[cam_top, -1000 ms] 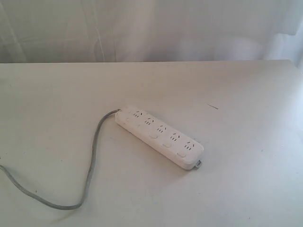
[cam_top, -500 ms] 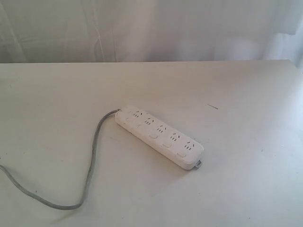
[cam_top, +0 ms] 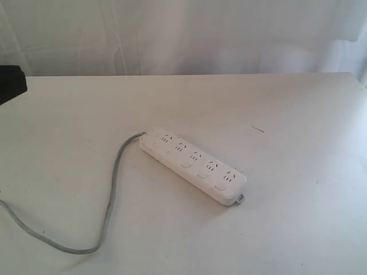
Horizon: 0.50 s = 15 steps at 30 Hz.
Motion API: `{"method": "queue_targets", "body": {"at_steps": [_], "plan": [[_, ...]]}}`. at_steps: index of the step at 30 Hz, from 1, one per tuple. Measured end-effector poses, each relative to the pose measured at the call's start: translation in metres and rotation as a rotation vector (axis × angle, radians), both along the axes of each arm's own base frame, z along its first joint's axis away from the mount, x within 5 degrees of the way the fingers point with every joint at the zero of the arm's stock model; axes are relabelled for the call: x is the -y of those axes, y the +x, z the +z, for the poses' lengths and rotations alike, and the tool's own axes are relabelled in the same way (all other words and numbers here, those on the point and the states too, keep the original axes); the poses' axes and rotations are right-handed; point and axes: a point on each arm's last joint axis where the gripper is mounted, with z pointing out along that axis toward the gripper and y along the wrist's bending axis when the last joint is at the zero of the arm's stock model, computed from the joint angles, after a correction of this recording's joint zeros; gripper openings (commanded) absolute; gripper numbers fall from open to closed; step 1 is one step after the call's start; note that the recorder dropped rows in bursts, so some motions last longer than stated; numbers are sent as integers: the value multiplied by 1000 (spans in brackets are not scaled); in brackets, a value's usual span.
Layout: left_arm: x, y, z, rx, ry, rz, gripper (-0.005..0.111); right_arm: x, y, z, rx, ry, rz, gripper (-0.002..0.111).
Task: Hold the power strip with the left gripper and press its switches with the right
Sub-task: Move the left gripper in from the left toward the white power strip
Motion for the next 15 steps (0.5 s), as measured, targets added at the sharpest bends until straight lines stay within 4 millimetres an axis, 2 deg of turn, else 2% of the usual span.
{"method": "queue_targets", "body": {"at_steps": [15], "plan": [[-6,33,-16,-126,-27,70,0,0,0,0,0,0,0,0]]}}
